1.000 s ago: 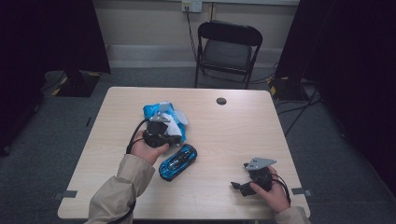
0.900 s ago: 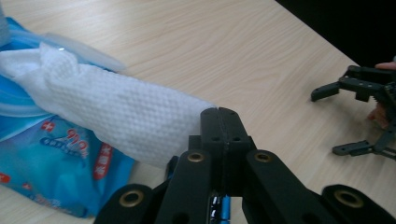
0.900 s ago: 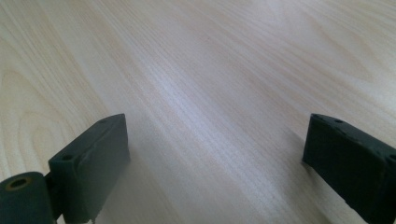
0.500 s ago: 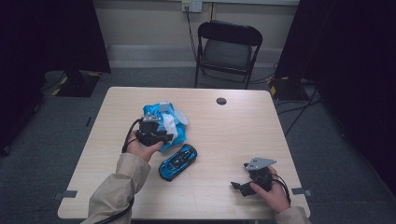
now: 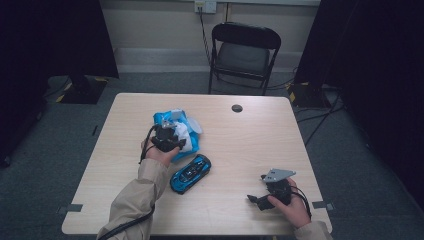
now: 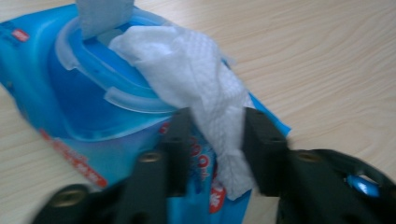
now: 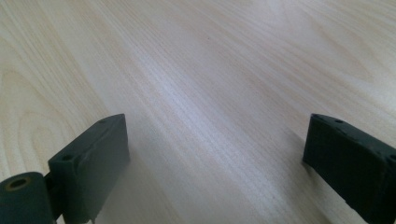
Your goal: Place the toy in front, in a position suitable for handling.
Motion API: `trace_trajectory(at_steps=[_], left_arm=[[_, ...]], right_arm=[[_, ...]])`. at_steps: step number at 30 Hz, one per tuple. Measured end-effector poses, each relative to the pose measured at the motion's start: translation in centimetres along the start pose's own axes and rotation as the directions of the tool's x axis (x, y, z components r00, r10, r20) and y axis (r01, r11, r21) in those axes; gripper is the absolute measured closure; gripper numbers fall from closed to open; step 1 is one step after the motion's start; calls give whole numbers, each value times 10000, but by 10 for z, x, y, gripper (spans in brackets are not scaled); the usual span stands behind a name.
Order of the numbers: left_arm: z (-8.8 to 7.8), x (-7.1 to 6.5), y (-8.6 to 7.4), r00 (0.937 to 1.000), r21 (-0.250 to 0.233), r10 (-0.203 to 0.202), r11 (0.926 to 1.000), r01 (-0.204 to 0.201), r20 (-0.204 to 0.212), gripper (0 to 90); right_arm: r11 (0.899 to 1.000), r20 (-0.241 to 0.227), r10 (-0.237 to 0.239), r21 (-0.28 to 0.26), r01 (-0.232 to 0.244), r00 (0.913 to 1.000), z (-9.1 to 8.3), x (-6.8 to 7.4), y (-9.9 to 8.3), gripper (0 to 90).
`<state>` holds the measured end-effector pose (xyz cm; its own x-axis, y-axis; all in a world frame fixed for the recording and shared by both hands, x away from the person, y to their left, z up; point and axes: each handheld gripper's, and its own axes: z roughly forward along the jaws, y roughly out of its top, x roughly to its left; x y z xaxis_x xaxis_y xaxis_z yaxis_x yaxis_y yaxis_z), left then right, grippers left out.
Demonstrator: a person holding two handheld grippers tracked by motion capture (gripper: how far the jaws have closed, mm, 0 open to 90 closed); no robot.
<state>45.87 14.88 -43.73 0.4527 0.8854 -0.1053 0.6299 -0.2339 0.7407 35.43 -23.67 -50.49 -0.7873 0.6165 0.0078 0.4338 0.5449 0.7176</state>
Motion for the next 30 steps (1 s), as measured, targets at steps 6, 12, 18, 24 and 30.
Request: trace_trajectory(at_steps=[6,12,18,24,30], left_arm=[[-6,11,7,9972,119,-599,9982,594,455,893],[-18,16,21,9976,-329,-602,9976,613,329,900],[-32,23,41,9988,-483,-413,9979,425,247,900],[-35,26,49,9965,-569,-630,9962,661,547,900],[-44,29,66,9966,-951,-643,9931,689,506,900]], right_arm=[[10000,-1,3,0,-3,10000,0,0,0,59],[10000,-1,3,1,-3,10000,0,0,0,58],[10000,-3,1,-2,-1,10000,0,0,0,58],[10000,-2,1,-1,-1,10000,0,0,0,58],[10000,-2,0,-1,0,10000,0,0,0,58]])
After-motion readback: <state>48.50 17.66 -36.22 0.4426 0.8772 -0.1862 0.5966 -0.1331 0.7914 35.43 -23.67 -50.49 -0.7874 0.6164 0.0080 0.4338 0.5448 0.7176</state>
